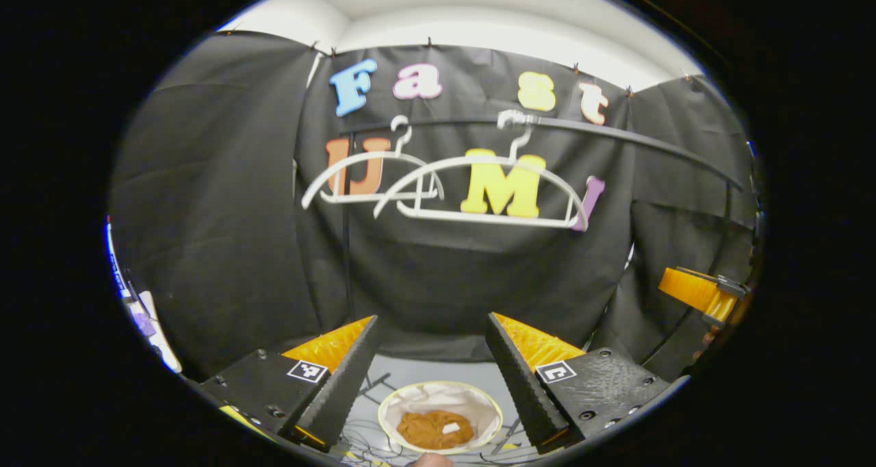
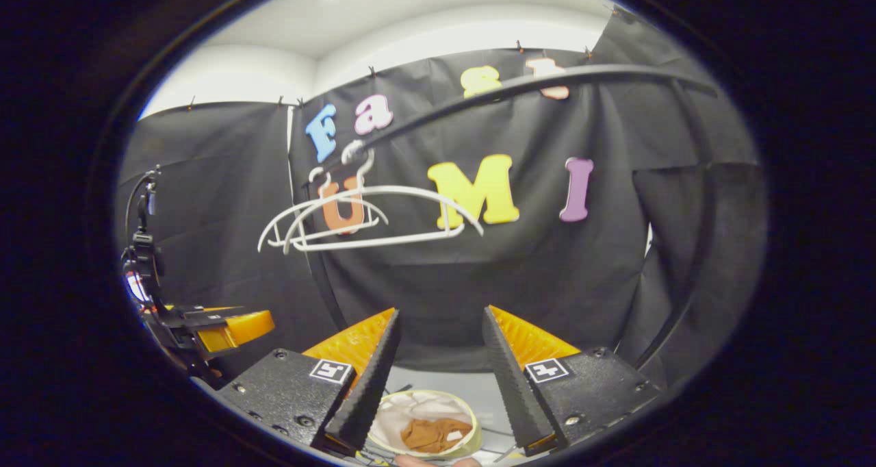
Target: Grasp the clothes on the hanger with both hands and then place them into the laundry hamper below.
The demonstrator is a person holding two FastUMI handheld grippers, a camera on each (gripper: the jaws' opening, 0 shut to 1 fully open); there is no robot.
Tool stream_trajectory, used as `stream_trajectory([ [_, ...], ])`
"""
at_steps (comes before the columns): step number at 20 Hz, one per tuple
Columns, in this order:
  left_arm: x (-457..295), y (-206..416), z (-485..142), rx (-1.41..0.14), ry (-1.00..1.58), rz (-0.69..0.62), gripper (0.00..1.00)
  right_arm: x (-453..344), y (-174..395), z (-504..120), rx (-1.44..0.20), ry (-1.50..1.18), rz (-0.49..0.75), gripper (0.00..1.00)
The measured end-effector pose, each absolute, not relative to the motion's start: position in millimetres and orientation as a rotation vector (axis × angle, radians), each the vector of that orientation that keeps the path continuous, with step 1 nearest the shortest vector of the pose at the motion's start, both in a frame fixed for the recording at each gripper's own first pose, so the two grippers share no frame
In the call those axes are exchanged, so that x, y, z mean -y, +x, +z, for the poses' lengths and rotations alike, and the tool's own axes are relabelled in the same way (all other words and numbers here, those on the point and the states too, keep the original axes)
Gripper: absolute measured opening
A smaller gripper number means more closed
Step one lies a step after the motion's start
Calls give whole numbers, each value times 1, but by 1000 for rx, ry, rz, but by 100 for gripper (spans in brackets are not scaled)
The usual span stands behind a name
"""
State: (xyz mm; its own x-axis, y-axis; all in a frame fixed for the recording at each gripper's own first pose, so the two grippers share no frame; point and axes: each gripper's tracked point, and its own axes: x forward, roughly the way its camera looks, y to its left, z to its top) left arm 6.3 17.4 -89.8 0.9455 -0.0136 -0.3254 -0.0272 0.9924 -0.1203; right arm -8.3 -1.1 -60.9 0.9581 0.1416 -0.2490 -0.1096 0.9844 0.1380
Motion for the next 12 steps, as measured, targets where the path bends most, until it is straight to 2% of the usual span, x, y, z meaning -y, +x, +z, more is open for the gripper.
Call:
stream_trajectory([
  [2,-18,-11,-53,-231,-113,25,100,2,-23,-35,-191,134,139,78],
  [3,-19,-19,-42,-189,-100,36,88,2,-29,-27,-160,134,145,78],
  [8,-13,-42,-8,-44,2,34,100,12,-72,-6,-83,98,110,78],
  [12,-18,-50,6,9,31,4,100,14,-112,6,-29,77,30,78],
])
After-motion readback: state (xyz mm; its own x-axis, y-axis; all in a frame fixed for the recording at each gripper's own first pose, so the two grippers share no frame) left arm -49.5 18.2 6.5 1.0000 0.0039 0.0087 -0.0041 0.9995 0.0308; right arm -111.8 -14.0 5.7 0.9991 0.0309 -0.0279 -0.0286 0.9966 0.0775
